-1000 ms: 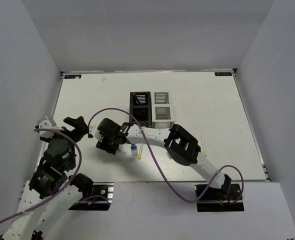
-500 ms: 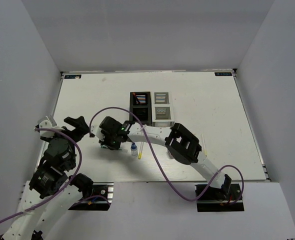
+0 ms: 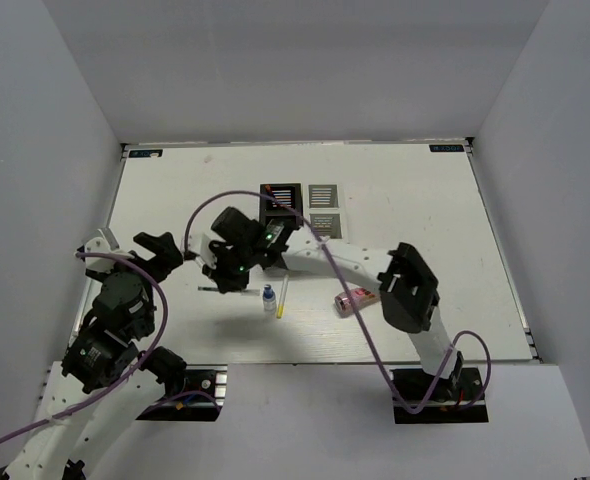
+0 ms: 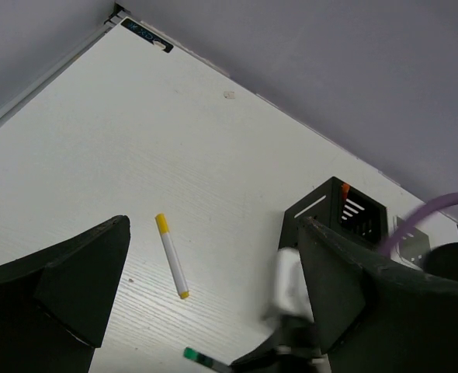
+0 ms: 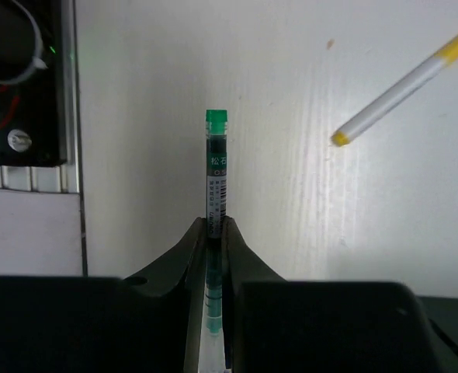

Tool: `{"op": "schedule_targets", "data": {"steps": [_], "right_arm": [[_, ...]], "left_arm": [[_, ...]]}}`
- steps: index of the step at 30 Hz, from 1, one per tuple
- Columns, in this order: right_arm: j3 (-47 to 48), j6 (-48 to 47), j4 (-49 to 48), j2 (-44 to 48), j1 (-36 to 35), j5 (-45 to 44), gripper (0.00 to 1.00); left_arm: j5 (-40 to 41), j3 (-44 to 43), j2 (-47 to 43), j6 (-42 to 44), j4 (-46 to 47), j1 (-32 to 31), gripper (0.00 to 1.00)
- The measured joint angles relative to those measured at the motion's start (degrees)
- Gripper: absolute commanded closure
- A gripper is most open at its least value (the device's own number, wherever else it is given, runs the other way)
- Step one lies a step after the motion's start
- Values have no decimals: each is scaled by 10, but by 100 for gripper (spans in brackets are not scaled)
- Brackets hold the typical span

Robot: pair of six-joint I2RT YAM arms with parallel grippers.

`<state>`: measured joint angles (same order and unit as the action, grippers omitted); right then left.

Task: Sort the stationery into containers
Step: Pick up the pen from the center of the board, then place the pen in the storage box.

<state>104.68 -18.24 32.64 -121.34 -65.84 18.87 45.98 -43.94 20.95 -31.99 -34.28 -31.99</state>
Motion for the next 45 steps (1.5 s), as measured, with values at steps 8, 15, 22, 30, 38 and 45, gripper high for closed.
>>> {"op": "schedule_targets", "data": {"steps": [8, 15, 22, 30, 38, 45], "right_arm": [[-20, 21, -63, 118, 58, 28, 100], [-34, 28, -105, 157, 115, 56, 100], [-99, 12, -195, 214, 241, 130, 100], [-162, -7, -308, 177, 355, 284, 100], [-113, -40, -328, 93, 380, 410, 100], [-55, -27, -394, 47, 393, 510, 100]], "left_arm": [[-3, 15, -52, 2, 18, 0, 1], [-12, 23, -51, 6, 44, 0, 1], [-61, 1, 159, -18, 27, 0, 1], [-126, -2, 276, -17, 2, 0, 1], [-153, -2, 261, -4, 5, 0, 1], [-169, -2, 275, 5, 9, 0, 1]]}}
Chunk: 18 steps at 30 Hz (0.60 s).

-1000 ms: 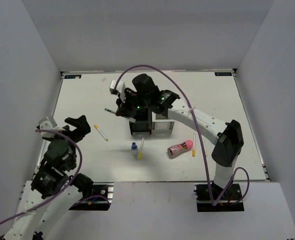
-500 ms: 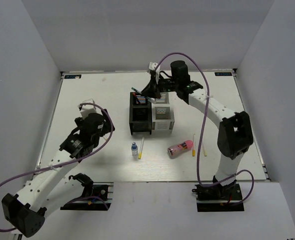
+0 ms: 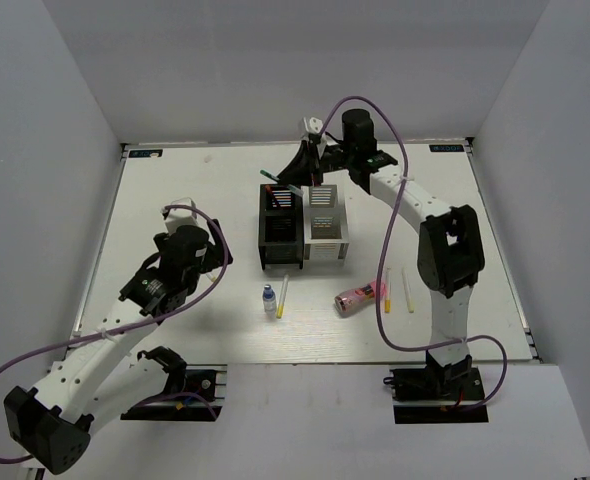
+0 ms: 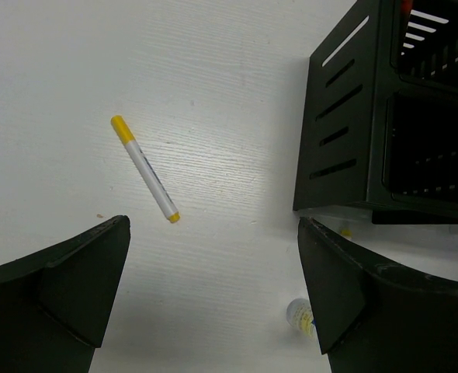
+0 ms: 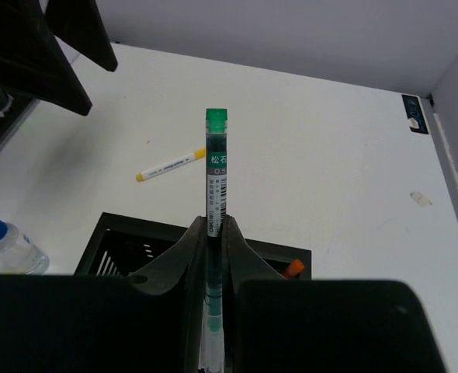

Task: Sort the stationery into containers
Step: Place the pen in the storage box.

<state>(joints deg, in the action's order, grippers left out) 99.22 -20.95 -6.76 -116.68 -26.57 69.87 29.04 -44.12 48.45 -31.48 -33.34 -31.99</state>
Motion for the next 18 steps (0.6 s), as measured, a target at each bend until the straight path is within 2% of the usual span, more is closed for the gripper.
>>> {"op": "schedule_targets", "data": {"steps": [4, 6, 12, 15, 18], "right_arm": [[3, 57, -71, -22, 2, 37, 100], [3, 125, -154, -43, 2, 54, 100], [35, 409, -465, -140, 1, 97, 100], [81, 494, -538, -196, 1, 101, 100], [90, 537, -580, -216, 2, 103, 100]], "left_arm": [[-4, 0, 0, 4, 1, 0, 1], [-6, 0, 2, 5, 3, 0, 1], [-9, 0, 3, 6, 4, 0, 1], [-10, 0, 3, 6, 4, 0, 1], [-10, 0, 3, 6, 4, 0, 1]]}}
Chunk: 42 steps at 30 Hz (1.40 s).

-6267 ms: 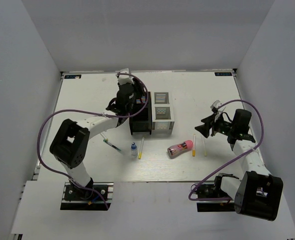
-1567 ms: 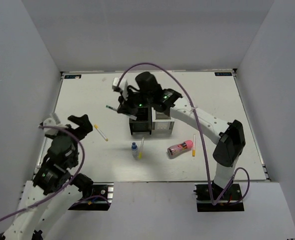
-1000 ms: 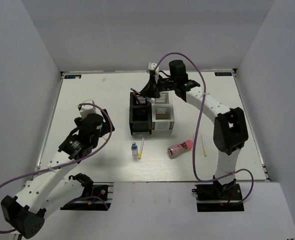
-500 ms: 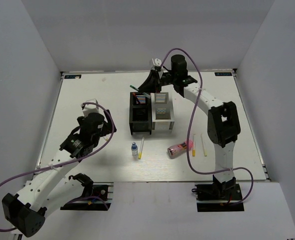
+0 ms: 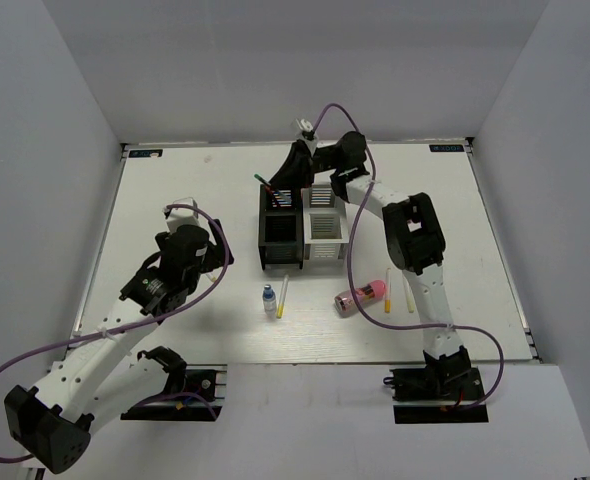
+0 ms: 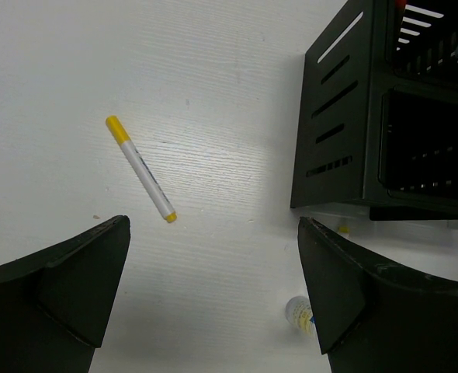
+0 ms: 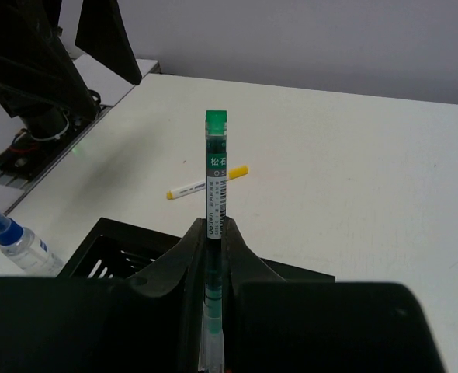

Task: Sort the stationery into containers
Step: Place the pen in the storage box, then pick up the pen from the center of the board.

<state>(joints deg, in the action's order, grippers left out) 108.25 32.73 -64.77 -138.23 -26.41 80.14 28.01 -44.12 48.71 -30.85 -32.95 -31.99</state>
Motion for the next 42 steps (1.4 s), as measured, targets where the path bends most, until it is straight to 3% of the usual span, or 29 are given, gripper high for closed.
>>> {"op": "schedule_targets", "data": {"steps": [4, 6, 8, 13, 20, 25, 26, 28, 30, 32, 33, 36, 40, 42], "right_arm": [[6, -9, 12, -1, 1, -1, 91], [11, -30, 35, -1, 2, -2, 71], [12, -48, 58, -1, 3, -5, 58], [6, -76, 90, -1, 6, -8, 44], [-35, -90, 100, 5, 13, -9, 48], [-92, -97, 144, 85, 32, -11, 67], [-98, -113, 168, 113, 40, -14, 70], [-98, -216, 304, 182, 55, -57, 74], [-97, -342, 443, 266, 69, -154, 87], [-112, -424, 520, 345, 77, -238, 99], [-130, -454, 546, 388, 78, -292, 100], [-178, -509, 606, 477, 84, -403, 99], [-217, -541, 695, 509, 120, -493, 73], [-221, -546, 763, 496, 153, -524, 70]], "left_arm": [[-2, 0, 0, 0, 0, 0, 1], [-2, 0, 0, 0, 0, 0, 1], [-2, 0, 0, 0, 0, 0, 1], [-4, 0, 0, 4, 1, 0, 1], [-28, 0, -1, 20, 13, 0, 1], [-118, 12, -31, 68, 67, 0, 18], [-144, 13, -37, 77, 79, 0, 21], [-190, 13, -42, 95, 100, 0, 27], [-237, 13, -38, 111, 119, 0, 37], [-287, 13, -26, 125, 134, 0, 44], [-306, 13, -18, 129, 139, 0, 44], [-353, 12, 7, 139, 151, -4, 44], [-384, 4, 33, 143, 154, -8, 41], [-381, -7, 42, 145, 153, -10, 34]]}}
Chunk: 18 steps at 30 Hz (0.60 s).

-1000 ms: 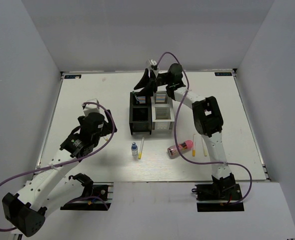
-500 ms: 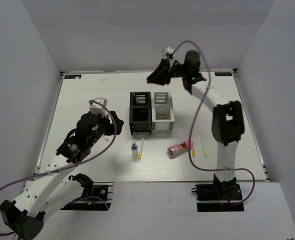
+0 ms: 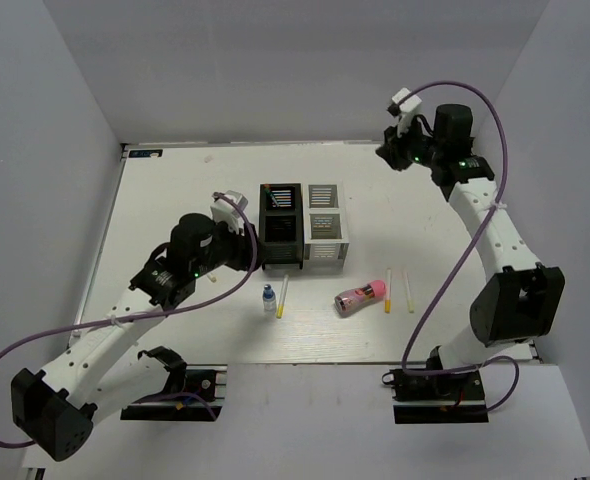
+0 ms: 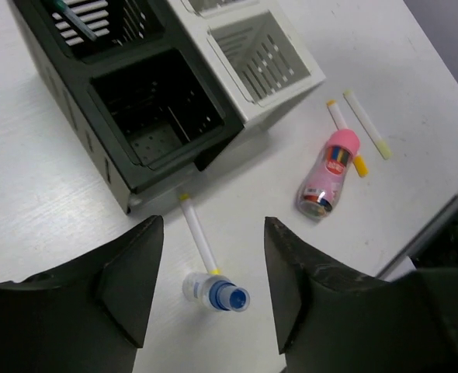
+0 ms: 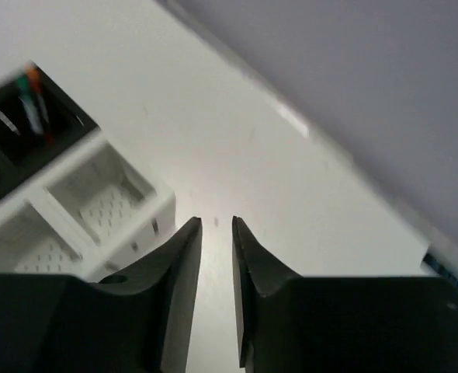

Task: Sort the stationery into containers
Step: Pick up the pen from the center of the board.

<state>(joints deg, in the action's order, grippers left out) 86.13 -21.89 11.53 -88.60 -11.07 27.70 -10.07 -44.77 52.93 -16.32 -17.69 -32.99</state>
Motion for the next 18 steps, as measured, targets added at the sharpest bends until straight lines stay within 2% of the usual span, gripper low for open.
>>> {"op": "schedule_targets", "data": {"steps": [6, 10, 15, 18], "right_arm": [[-7, -3, 174, -31, 92, -44, 50], [-32, -14, 228, -26, 115, -49, 49], [-113, -26, 250, 3, 128, -33, 48], [-153, -26, 253, 22, 133, -5, 54]], "left_arm": [[53, -41, 5, 13, -2, -1, 18], [67, -47, 4, 20, 5, -1, 16], [110, -47, 6, 9, -9, 2, 11], [160, -46, 15, -17, -34, 4, 9]]}}
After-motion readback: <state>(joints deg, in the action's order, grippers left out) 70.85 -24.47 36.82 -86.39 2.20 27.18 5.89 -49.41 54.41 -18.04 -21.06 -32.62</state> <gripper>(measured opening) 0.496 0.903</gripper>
